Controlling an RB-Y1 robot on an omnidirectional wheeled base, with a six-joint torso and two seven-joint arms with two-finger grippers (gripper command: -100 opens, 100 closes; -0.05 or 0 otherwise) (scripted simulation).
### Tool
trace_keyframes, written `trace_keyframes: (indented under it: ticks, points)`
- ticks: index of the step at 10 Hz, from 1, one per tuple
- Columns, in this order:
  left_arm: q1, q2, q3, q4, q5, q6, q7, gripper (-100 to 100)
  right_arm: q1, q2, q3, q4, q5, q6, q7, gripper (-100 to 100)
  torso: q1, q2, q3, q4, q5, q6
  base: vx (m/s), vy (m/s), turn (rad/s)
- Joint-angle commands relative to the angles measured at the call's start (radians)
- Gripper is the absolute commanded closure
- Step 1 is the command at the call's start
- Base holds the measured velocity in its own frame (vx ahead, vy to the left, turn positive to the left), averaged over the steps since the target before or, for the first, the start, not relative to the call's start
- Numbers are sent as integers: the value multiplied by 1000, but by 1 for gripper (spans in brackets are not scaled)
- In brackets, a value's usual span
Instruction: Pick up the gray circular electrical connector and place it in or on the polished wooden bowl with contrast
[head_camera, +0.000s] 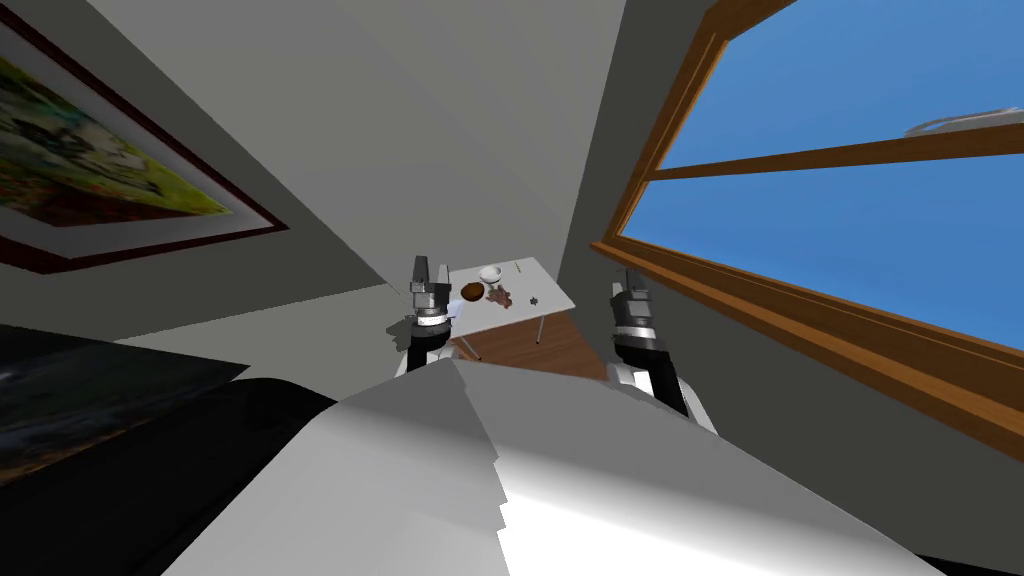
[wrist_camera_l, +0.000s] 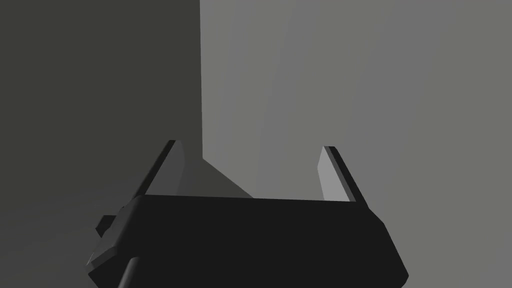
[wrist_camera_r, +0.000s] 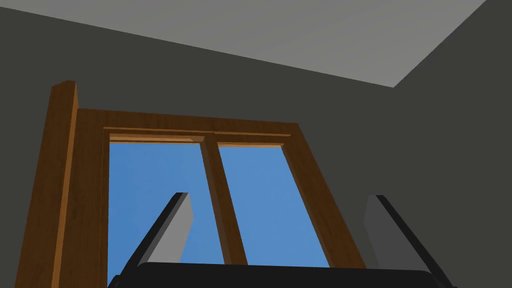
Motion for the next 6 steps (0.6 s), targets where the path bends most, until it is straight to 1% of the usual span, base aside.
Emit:
trace_keyframes:
  ticks: [1, 3, 4, 5, 6]
  points:
    - [0, 0, 0, 0, 0, 0, 0, 0, -16, -50, 5, 34, 14, 29, -7, -100, 0, 0, 0, 0, 0, 0, -53, 25, 249]
    - [0, 0, 0, 0, 0, 0, 0, 0, -45, -111, 12, 72, 36, 84, -17, -100, 1, 1, 0, 0, 0, 0, -76, 30, 200]
    - [0, 0, 0, 0, 0, 0, 0, 0, -61, -142, 16, 93, 47, 110, -22, -100, 1, 2, 1, 0, 0, 0, -88, 32, 270]
    - [0, 0, 0, 0, 0, 0, 0, 0, -61, -142, 16, 93, 47, 113, -22, -100, 1, 2, 1, 1, 0, 0, -48, 17, 102]
    - [0, 0, 0, 0, 0, 0, 0, 0, -78, -173, 20, 114, 60, 144, -28, -100, 0, 1, 1, 0, 0, 1, -36, 25, 176]
